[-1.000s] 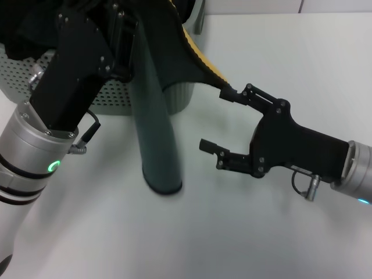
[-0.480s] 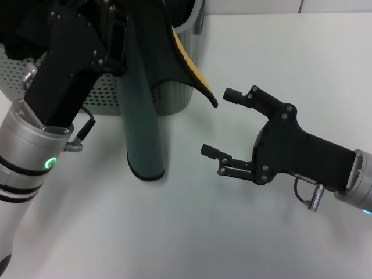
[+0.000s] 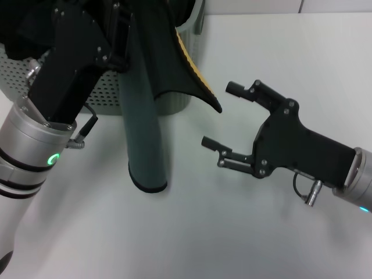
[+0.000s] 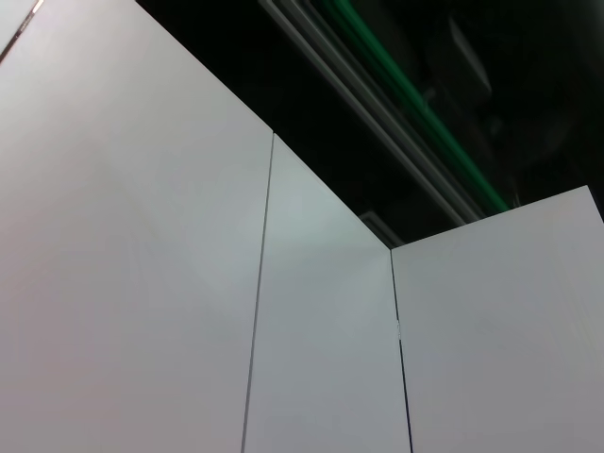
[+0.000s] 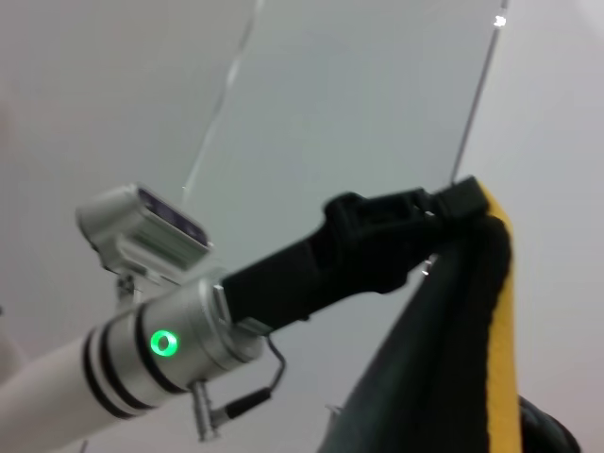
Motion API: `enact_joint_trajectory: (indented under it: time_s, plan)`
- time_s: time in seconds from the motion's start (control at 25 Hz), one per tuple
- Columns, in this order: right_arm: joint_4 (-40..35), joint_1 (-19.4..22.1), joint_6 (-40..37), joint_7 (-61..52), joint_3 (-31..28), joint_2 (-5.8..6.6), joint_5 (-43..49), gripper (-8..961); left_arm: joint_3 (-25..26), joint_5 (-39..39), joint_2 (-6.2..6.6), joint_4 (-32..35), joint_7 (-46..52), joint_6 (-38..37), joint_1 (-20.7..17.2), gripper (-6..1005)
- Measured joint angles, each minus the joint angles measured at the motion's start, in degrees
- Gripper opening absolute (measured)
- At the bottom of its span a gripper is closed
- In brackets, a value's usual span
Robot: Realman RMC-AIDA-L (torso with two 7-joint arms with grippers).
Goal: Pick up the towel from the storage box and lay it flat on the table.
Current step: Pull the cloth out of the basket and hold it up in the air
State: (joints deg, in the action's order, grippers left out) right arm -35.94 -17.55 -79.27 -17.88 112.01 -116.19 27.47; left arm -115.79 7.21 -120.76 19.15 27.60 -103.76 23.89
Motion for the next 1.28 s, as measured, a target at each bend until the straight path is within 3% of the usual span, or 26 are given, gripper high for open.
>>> enact_joint_trajectory:
  time_s: [1.04, 1.28]
  plan:
    - [5.01, -1.85, 5.64, 0.92, -0.02, 0.0, -4.39, 688, -0.23, -0.01, 0.0, 0.45, 0.18, -0.23, -0.44, 11]
    - [5.02, -2.71, 6.24, 0.92, 0.64, 0.0, -4.44, 560, -0.35, -0.11, 0.0, 0.45, 0.22, -0.29, -0.39, 12]
